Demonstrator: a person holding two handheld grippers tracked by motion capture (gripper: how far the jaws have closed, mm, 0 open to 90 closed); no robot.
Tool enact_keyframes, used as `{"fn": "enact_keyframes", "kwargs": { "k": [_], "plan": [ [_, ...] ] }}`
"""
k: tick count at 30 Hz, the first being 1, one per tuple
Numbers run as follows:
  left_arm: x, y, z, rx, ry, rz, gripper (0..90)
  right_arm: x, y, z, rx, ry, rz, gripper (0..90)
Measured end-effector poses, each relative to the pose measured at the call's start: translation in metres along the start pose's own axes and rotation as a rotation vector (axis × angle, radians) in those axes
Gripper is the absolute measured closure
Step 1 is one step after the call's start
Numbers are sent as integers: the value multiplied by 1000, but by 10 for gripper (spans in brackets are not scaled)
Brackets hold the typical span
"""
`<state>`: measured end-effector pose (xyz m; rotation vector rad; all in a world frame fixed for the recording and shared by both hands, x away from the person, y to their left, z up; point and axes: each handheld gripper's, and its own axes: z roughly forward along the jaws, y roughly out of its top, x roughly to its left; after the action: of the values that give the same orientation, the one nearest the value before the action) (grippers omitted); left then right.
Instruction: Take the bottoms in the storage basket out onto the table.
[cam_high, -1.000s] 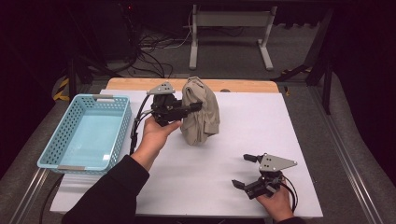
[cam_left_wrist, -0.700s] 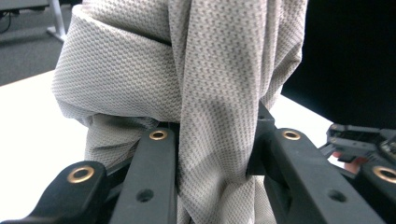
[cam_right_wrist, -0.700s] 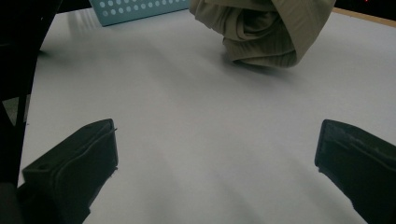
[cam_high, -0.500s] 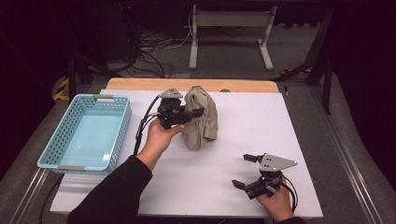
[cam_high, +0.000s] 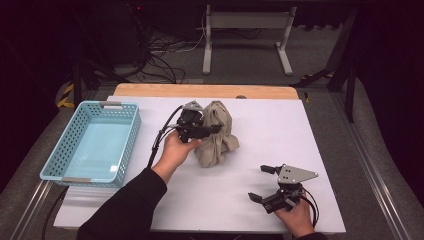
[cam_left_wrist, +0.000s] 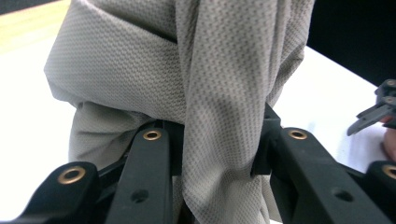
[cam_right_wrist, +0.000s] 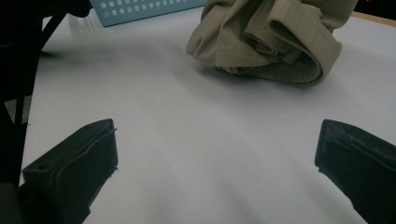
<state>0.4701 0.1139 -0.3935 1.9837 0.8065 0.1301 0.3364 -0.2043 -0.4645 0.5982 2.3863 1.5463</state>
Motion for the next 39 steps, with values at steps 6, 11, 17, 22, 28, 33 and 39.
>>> {"fn": "enact_keyframes", "kwargs": {
  "k": [6, 11, 17, 22, 28, 33, 39],
  "plan": [
    [1, -4, 15, 33, 30, 17, 661, 0, 0, 0, -2, 2, 0, 2],
    [3, -7, 22, 46, 47, 8, 642, 0, 0, 0, -3, 4, -1, 2],
    [2, -7, 23, 52, 112, 28, 454, 0, 0, 0, -4, 5, 0, 2],
    [3, -6, 21, 56, 148, 23, 217, 0, 0, 0, -4, 5, -1, 2],
    [4, -5, 19, 39, 149, -1, 90, 0, 0, -1, -4, 5, -1, 2],
    [1, -3, 15, 16, 131, 22, 50, 0, 0, 0, -3, 6, -1, 2],
    [-3, 2, 4, -42, 91, 26, 24, 0, 0, 0, -4, 6, -1, 2]
  ]
}}
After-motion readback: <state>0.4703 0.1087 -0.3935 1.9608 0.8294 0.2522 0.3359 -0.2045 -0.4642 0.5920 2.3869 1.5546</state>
